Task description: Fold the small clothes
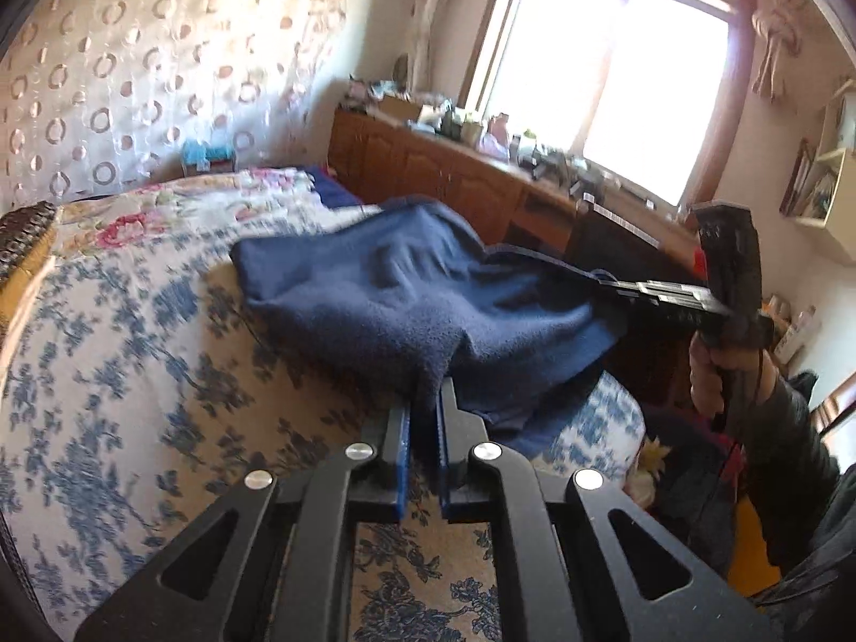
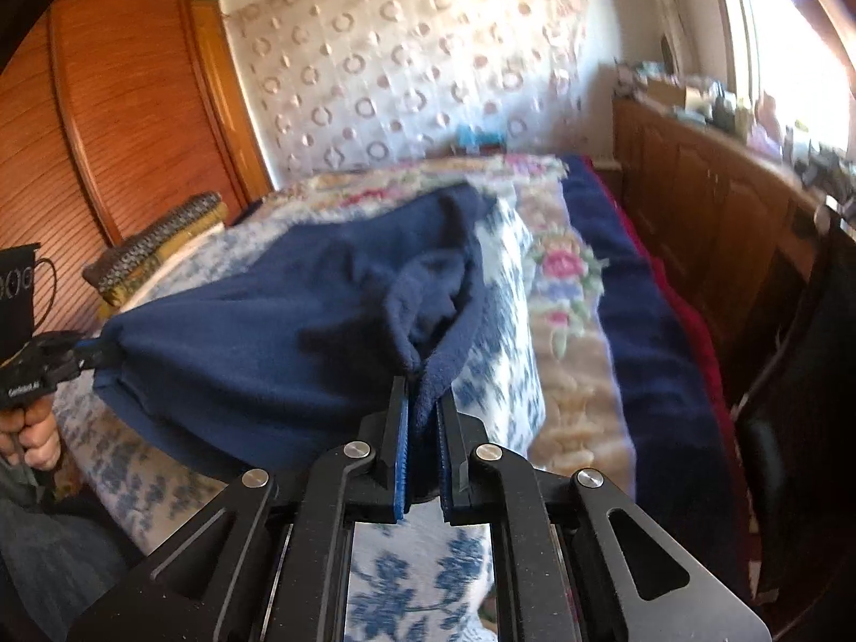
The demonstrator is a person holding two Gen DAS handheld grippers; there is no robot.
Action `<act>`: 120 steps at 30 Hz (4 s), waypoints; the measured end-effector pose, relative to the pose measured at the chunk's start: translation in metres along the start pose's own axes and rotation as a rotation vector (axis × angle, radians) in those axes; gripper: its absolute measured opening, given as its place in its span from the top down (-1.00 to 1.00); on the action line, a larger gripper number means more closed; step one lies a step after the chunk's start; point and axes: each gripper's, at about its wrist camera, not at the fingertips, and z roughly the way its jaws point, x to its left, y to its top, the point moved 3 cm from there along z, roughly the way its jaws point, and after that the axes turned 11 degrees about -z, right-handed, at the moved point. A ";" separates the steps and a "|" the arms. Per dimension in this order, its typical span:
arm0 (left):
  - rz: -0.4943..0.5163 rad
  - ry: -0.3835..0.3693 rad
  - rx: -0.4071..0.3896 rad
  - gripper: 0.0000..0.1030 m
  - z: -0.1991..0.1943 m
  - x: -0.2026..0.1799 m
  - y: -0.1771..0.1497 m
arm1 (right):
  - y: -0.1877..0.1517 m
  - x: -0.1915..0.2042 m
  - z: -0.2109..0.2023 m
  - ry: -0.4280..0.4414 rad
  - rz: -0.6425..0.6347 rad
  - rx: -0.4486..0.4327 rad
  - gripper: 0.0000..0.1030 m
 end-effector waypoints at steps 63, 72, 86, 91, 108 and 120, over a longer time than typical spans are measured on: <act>-0.096 0.222 0.199 0.12 0.198 0.156 0.133 | 0.101 -0.068 0.209 -0.035 0.086 0.197 -0.46; -0.156 0.119 0.206 0.55 0.196 0.158 0.135 | 0.097 -0.062 0.209 0.072 0.106 0.189 -0.01; -0.096 0.008 -0.011 0.75 0.090 0.105 0.152 | 0.128 -0.019 0.164 0.087 0.014 0.044 0.68; -0.087 0.023 -0.095 0.75 0.039 0.107 0.155 | 0.156 0.008 0.142 0.082 -0.040 -0.015 0.68; -0.227 0.302 -0.395 0.75 -0.156 0.238 0.125 | 0.296 0.203 0.188 0.337 -0.339 -0.143 0.68; -0.490 0.431 -0.469 0.75 -0.178 0.358 0.063 | 0.365 0.363 0.317 0.487 -0.553 -0.044 0.69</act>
